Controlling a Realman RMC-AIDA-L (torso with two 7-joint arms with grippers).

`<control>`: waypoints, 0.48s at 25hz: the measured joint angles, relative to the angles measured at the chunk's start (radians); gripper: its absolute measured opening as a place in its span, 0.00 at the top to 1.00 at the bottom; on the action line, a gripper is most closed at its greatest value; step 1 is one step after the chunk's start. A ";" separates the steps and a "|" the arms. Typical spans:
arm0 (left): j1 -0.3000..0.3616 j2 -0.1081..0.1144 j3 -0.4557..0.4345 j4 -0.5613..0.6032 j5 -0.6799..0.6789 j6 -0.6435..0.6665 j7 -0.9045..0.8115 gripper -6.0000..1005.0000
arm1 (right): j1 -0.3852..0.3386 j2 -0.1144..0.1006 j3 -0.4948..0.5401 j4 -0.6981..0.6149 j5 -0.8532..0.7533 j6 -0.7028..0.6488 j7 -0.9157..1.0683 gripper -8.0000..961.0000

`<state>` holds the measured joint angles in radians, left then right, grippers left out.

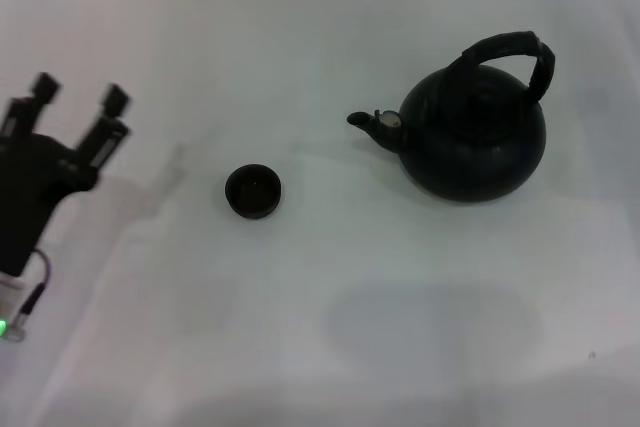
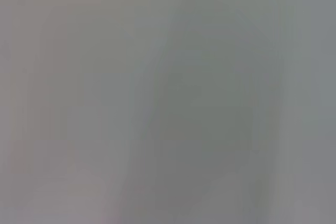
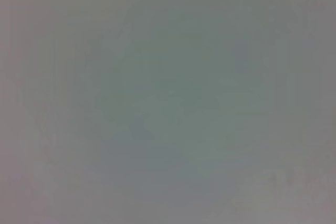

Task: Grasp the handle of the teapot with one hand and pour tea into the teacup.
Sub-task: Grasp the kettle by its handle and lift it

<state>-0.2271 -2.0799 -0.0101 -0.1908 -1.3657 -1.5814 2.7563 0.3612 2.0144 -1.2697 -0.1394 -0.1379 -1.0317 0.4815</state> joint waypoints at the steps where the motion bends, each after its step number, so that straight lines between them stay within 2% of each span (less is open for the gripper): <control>1: 0.009 0.000 -0.012 0.002 -0.012 0.000 -0.010 0.11 | -0.010 -0.001 -0.001 -0.008 -0.003 -0.006 0.015 0.31; 7: 0.056 -0.001 -0.028 0.014 -0.145 0.029 -0.037 0.11 | -0.084 -0.006 -0.048 -0.078 -0.086 -0.076 0.112 0.31; 12: 0.081 -0.001 -0.028 0.016 -0.314 0.118 -0.100 0.11 | -0.204 -0.047 -0.089 -0.268 -0.285 -0.091 0.315 0.31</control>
<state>-0.1466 -2.0810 -0.0384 -0.1749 -1.6802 -1.4632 2.6568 0.1573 1.9675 -1.3586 -0.4070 -0.4228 -1.1224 0.7964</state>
